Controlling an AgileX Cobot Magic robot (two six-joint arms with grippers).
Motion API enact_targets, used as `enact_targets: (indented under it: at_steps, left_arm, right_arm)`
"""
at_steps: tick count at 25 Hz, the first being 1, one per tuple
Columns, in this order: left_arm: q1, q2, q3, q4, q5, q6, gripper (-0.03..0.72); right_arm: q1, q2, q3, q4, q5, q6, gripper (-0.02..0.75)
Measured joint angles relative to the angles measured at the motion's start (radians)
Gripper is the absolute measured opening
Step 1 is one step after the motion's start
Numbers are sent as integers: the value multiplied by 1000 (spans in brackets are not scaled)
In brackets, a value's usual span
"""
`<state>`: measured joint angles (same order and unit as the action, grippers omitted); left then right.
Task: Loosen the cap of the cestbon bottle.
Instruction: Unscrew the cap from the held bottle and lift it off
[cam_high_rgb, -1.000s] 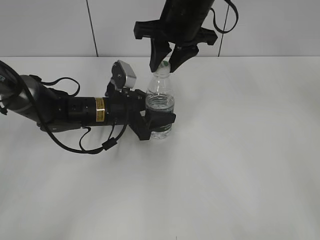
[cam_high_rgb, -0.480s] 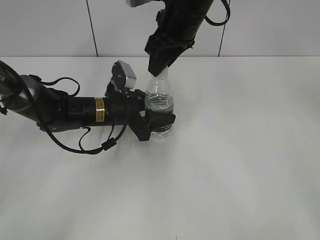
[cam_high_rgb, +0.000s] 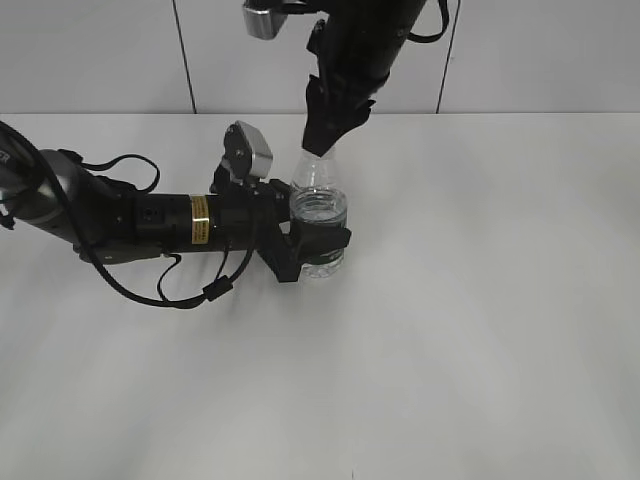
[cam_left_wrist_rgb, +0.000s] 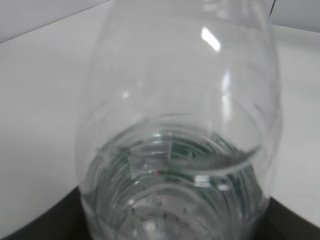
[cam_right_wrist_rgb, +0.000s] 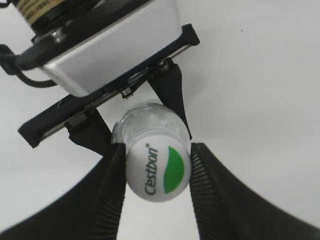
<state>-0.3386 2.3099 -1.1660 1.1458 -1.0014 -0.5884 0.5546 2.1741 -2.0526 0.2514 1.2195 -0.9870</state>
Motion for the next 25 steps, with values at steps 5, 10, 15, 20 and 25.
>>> enact_targets:
  at_steps: [5,10,15,20,25]
  left_arm:
    - [0,0,0,1,0,2,414]
    - [0,0,0,3,0,7,414]
    - [0,0,0,2,0,7,414]
    - [0,0,0,4,1,7,414]
    - [0,0,0,4,1,7,414]
  right_arm:
    - [1,0,0,-1,1,-188,300]
    - [1,0,0,-2,4,-406,300]
    - [1,0,-1,-4,4,-618,300]
    - [1,0,-1,-5,5,-767,300]
    - [1,0,-1,-6,5,-790,300]
